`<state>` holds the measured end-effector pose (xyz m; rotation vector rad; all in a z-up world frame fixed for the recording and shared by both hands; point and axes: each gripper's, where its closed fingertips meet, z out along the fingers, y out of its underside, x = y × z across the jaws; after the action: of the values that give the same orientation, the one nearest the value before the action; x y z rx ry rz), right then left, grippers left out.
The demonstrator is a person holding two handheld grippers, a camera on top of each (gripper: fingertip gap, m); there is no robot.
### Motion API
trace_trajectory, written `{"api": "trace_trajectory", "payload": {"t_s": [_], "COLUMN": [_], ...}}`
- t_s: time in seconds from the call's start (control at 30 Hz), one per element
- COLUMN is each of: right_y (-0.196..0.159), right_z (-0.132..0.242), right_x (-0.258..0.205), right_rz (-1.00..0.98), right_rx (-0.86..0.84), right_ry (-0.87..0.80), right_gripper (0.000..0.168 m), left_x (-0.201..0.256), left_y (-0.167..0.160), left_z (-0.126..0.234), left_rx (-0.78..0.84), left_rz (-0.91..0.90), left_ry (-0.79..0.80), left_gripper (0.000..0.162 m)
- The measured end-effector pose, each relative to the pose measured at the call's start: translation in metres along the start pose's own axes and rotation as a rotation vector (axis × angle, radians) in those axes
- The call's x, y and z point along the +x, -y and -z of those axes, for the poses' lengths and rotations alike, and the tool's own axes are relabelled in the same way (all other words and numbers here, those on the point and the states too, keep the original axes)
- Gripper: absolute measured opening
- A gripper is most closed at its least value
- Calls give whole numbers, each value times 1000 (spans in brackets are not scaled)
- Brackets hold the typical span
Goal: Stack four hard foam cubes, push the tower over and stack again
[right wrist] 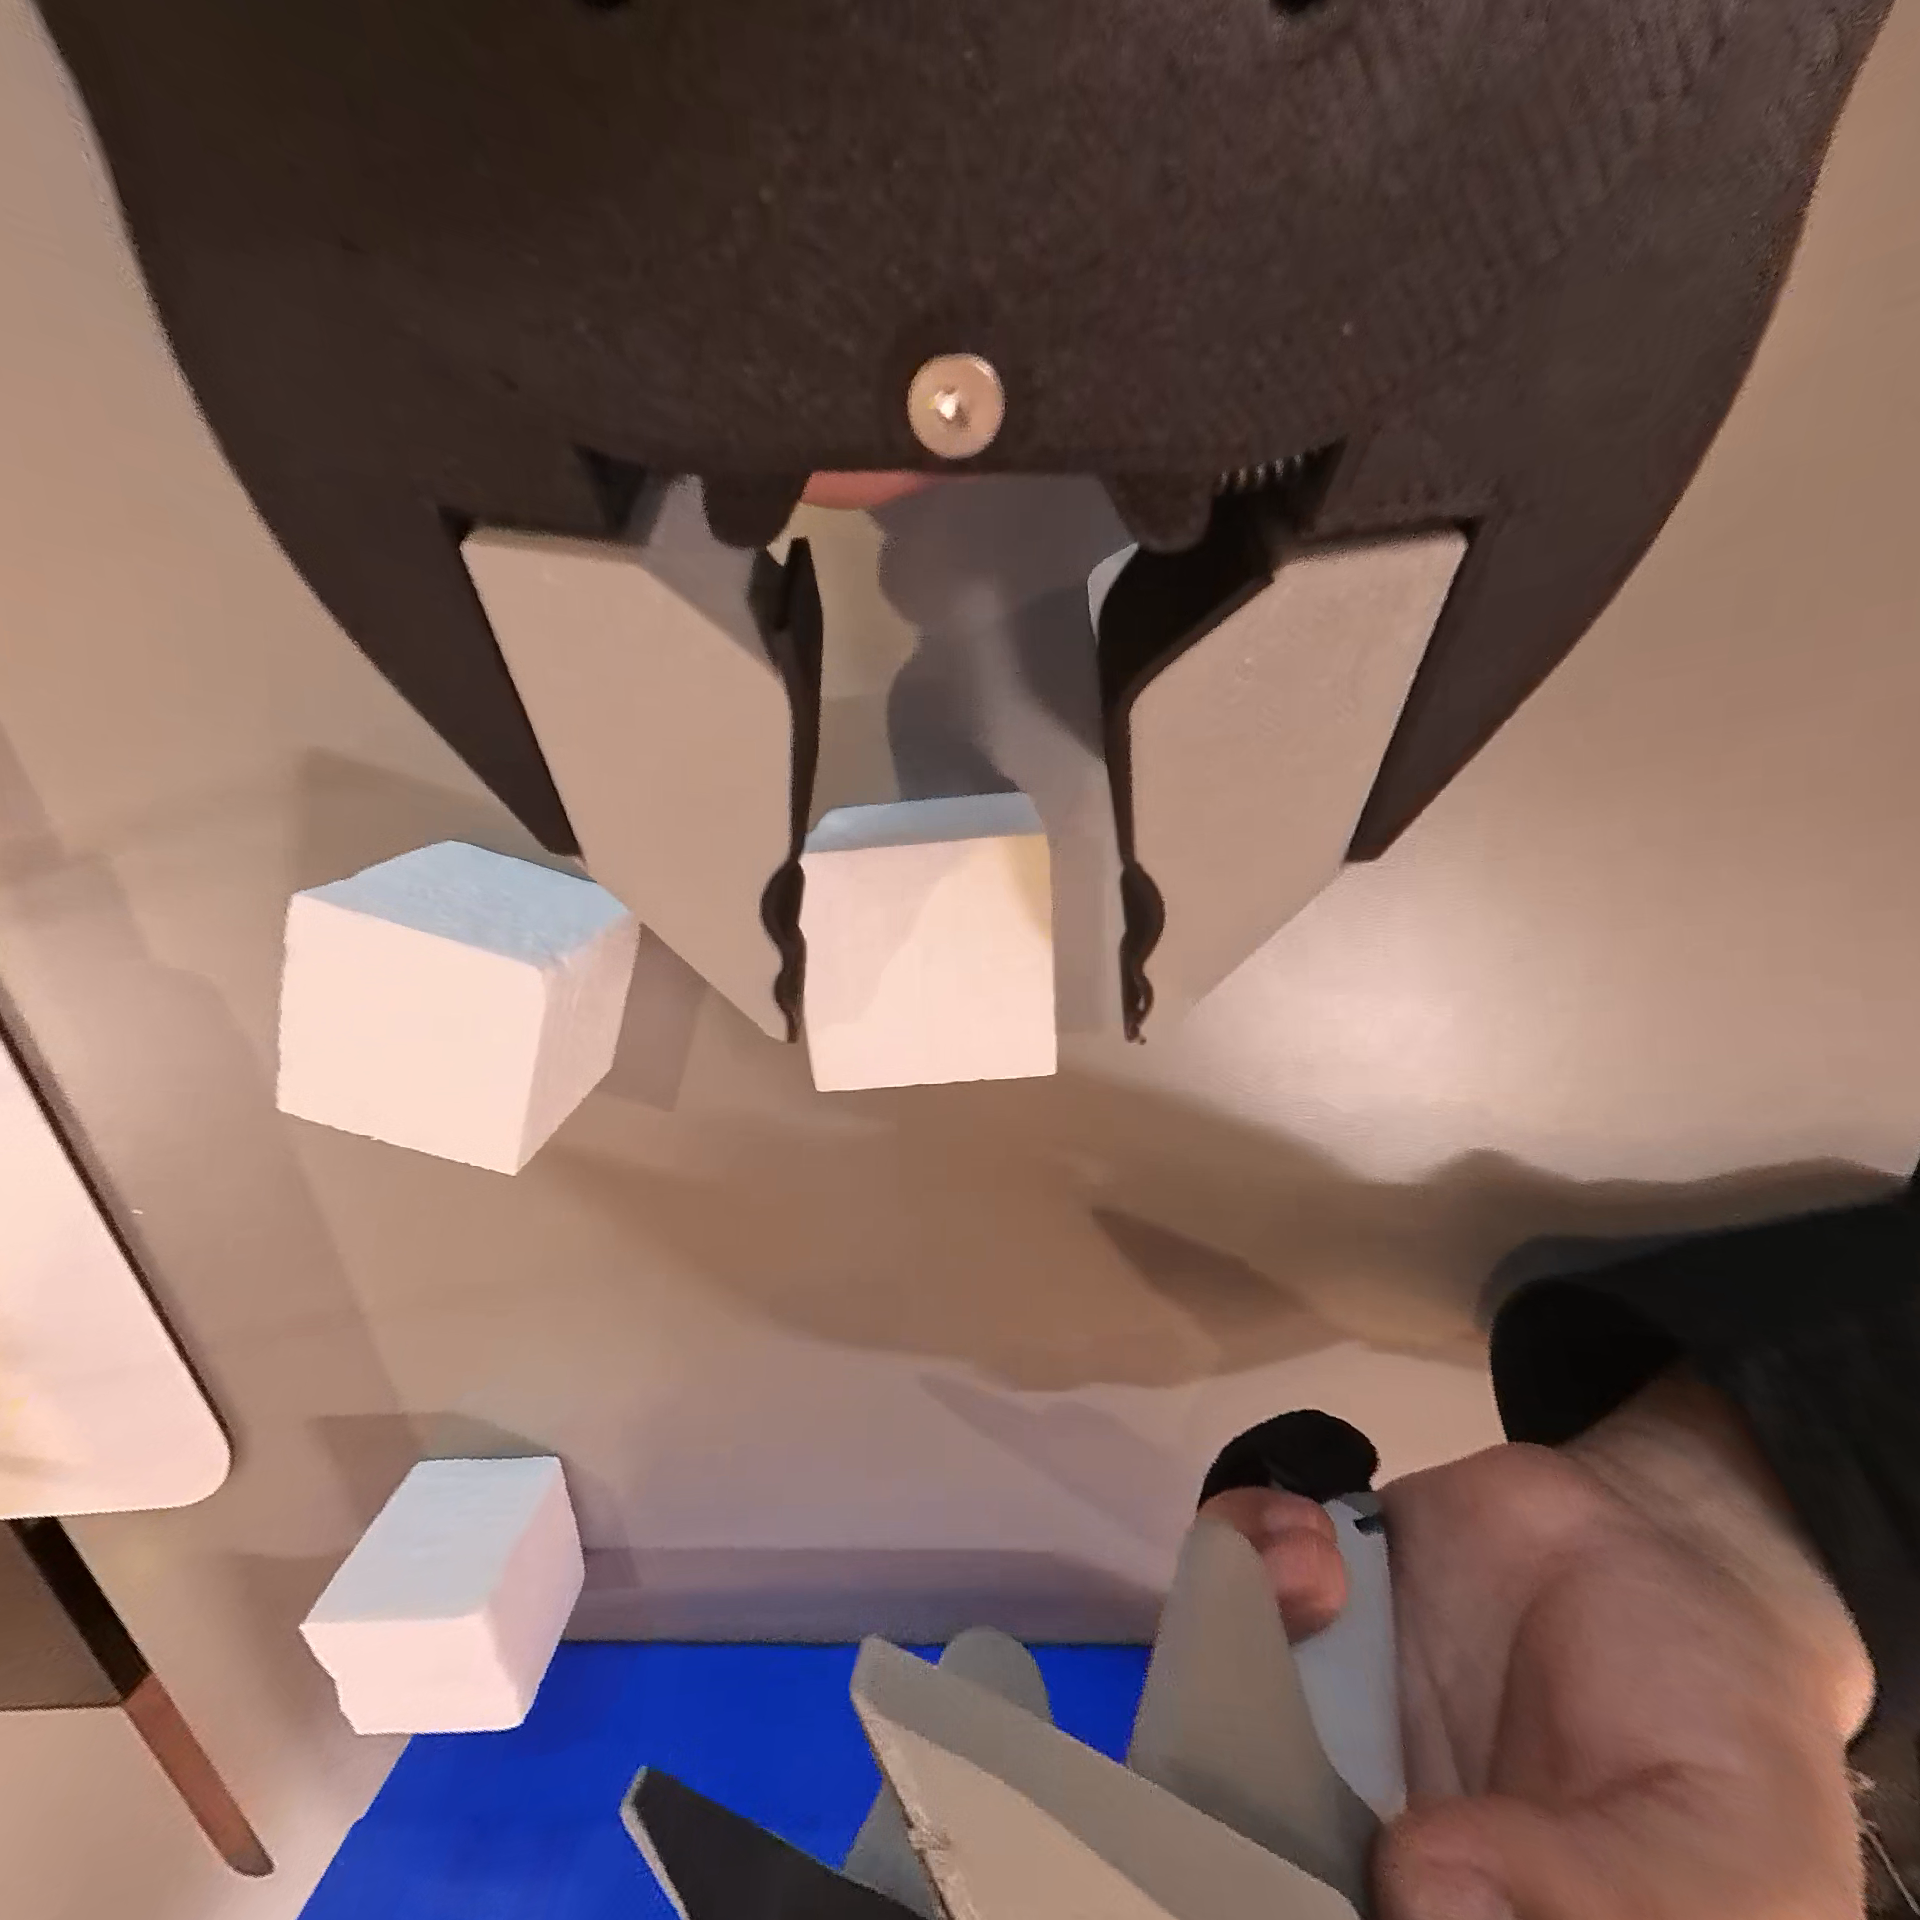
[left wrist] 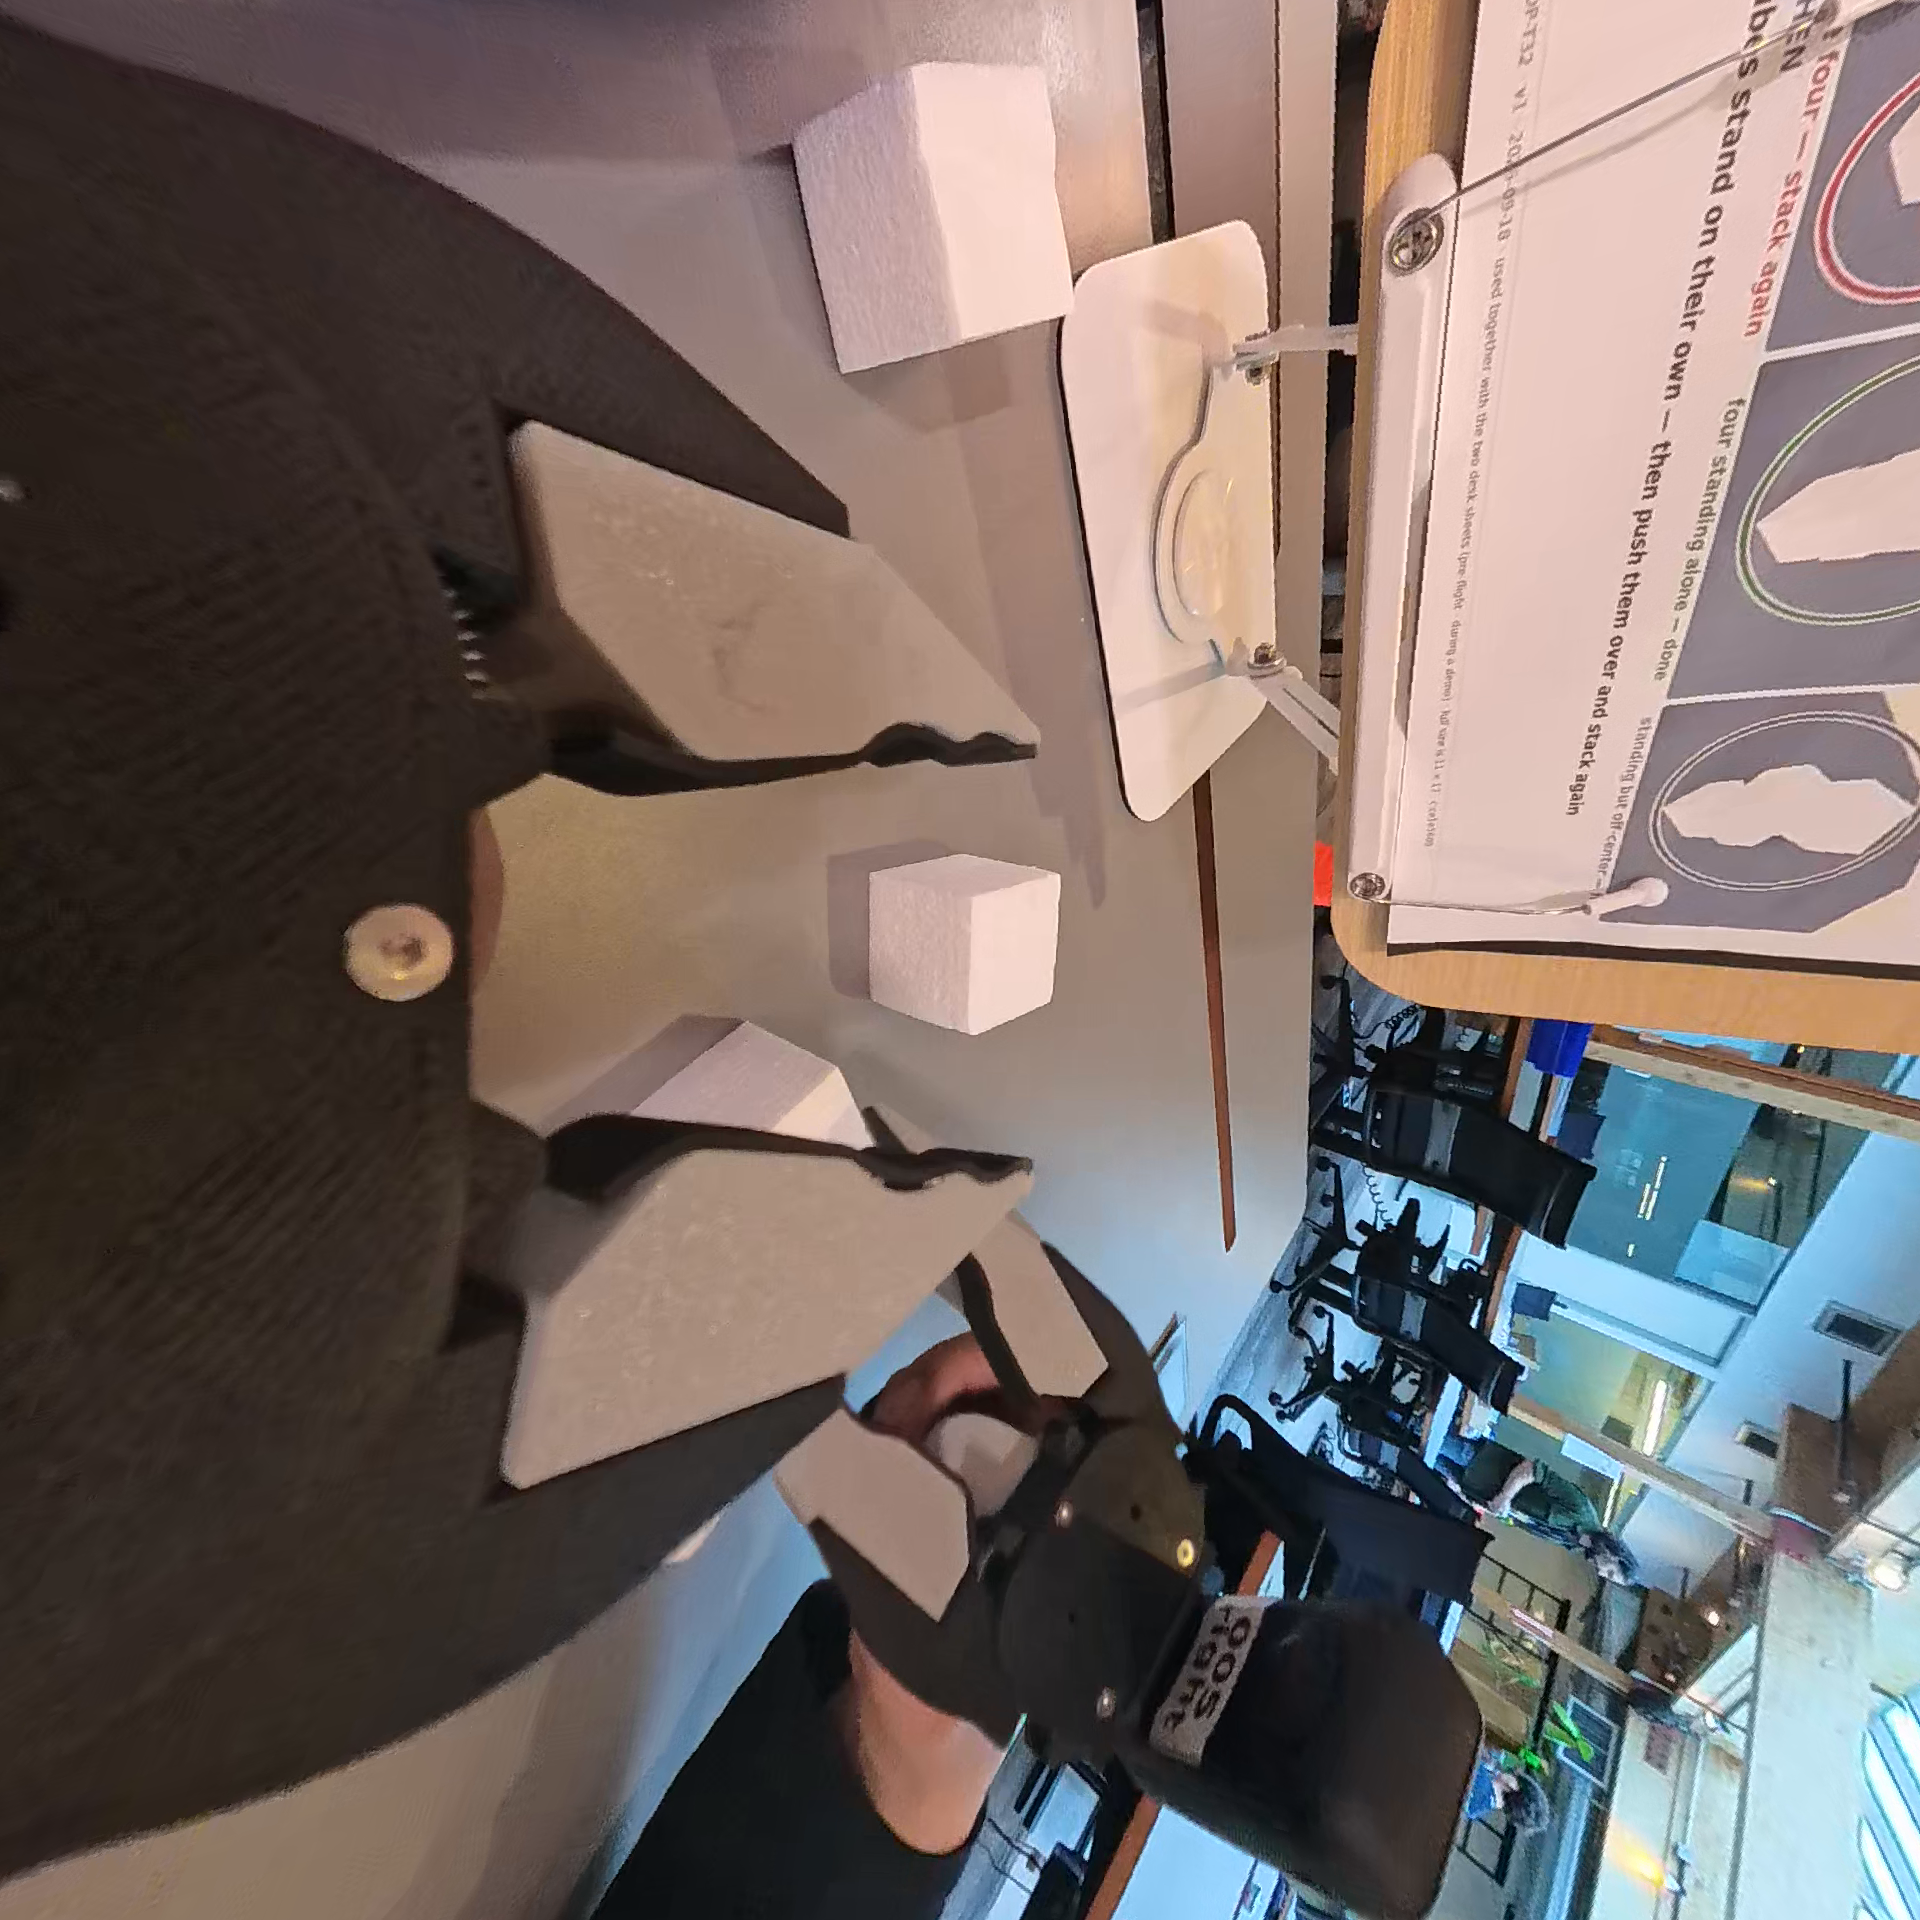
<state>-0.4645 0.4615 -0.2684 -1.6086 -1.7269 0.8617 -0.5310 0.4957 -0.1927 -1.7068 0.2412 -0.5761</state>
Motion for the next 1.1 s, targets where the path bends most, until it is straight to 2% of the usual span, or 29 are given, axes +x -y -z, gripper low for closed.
{"api": "trace_trajectory", "payload": {"t_s": [0.03, 0.37, 0.47, 0.5, 0.63, 0.73, 0.77, 0.83, 0.87, 0.97, 1.1], "right_y": [1, 10, 2, 4, 13, 9, 10, 17, 21, 29, 11], "right_z": [0, 7, 0, 0, 5, 8, 10, 17, 21, 30, 18], "right_x": [-3, -11, -7, -6, -14, -13, -10, -6, -5, -5, 6], "right_rz": [-5, -5, 24, 23, 78, 72, 67, 32, 13, -10, 13], "right_rx": [9, 88, 22, 28, 85, 72, 84, 127, 153, 196, 99], "right_ry": [13, 46, 15, 10, 42, 36, 21, -1, 1, 20, -58], "right_gripper": [60, 61, 61, 58, 0, 0, 0, 30, 38, 46, 63], "left_x": [-1, -3, -3, -2, -2, -1, 0, 0, 0, 0, -1], "left_y": [0, -1, -2, -2, -2, -2, -2, -2, -1, 1, 0], "left_z": [0, 0, -1, -1, -1, -1, -1, -1, -1, 0, 0], "left_rx": [0, 6, -3, -4, -3, -5, -6, -5, -2, 6, 5], "left_rz": [0, 27, 22, 21, 22, 24, 24, 20, 20, 30, 39], "left_ry": [3, 1, 2, 1, -3, -8, -9, -9, -9, -12, -15], "left_gripper": [73, 73, 73, 73, 73, 73, 73, 73, 73, 73, 73]}}
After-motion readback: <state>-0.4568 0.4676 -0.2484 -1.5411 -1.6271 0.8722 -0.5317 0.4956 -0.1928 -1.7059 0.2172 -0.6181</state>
